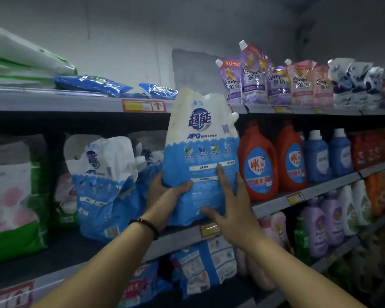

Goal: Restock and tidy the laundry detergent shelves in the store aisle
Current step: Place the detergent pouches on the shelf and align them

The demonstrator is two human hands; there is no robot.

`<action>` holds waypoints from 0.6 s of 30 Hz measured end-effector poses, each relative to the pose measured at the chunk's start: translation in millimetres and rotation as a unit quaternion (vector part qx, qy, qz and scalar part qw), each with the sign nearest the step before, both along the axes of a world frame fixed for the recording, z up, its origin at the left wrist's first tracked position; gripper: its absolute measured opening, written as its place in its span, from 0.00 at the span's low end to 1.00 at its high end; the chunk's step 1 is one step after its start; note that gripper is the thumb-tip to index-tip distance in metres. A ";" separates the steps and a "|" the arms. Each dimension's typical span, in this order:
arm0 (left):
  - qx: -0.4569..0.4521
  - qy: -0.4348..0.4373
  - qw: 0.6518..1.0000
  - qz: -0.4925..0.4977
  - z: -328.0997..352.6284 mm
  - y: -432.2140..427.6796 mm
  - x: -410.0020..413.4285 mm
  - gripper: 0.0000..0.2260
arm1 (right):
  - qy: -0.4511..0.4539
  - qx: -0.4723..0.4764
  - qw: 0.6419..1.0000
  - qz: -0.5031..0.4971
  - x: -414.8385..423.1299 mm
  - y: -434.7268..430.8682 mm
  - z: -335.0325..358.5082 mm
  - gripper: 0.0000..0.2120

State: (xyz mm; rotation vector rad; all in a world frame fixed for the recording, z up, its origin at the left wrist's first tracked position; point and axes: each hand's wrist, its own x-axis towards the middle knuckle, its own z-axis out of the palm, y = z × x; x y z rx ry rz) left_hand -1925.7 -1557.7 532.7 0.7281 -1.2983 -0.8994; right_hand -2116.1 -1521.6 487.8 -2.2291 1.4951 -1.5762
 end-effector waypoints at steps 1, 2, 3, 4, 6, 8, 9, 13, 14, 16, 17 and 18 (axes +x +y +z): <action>-0.010 -0.006 1.000 -0.012 1.2 -17.3 -2.0 0.21 | 0.005 -0.005 1.000 -0.008 -2.4 -13.2 3.8 0.50; -0.013 -0.011 1.000 -0.019 0.1 -35.6 -2.9 0.21 | 0.012 -0.006 1.000 -0.022 -5.1 -27.2 6.6 0.50; -0.007 -0.024 1.000 -0.017 -4.0 -52.2 -2.3 0.20 | 0.021 0.003 0.999 -0.036 -7.3 -41.0 6.9 0.52; -0.001 -0.055 0.998 -0.003 -11.2 -66.9 -1.6 0.19 | 0.031 0.026 0.998 -0.048 -9.1 -54.5 4.4 0.53; -0.006 -0.170 0.983 0.075 -28.6 -89.6 -1.2 0.19 | 0.045 0.084 0.994 -0.054 -10.1 -78.3 -9.2 0.53; -0.024 -0.247 0.953 0.171 -40.4 -104.0 -4.4 0.20 | 0.041 0.104 0.992 -0.056 -7.6 -94.6 -24.0 0.47; -0.032 -0.257 0.945 0.199 -41.5 -107.7 -5.8 0.21 | 0.042 0.103 0.992 -0.067 -6.9 -99.6 -27.0 0.46; -0.014 -0.266 0.935 0.233 -33.8 -104.1 -4.9 0.26 | 0.066 0.146 0.984 -0.079 -10.7 -101.7 -22.0 0.44; -0.015 -0.267 0.935 0.232 -34.3 -99.9 -4.9 0.26 | 0.077 0.169 0.979 -0.079 -12.3 -98.8 -18.5 0.44; -0.031 -0.263 0.937 0.229 -38.7 -79.6 -8.5 0.27 | 0.096 0.213 0.969 -0.086 -12.5 -90.0 -8.0 0.44; -0.049 -0.255 0.939 0.227 -44.2 -67.2 -10.3 0.29 | 0.094 0.232 0.964 -0.092 -10.6 -85.0 -3.7 0.44; -0.065 -0.248 0.940 0.226 -51.9 -53.7 -10.9 0.30 | 0.088 0.247 0.960 -0.098 -6.8 -79.7 -2.9 0.43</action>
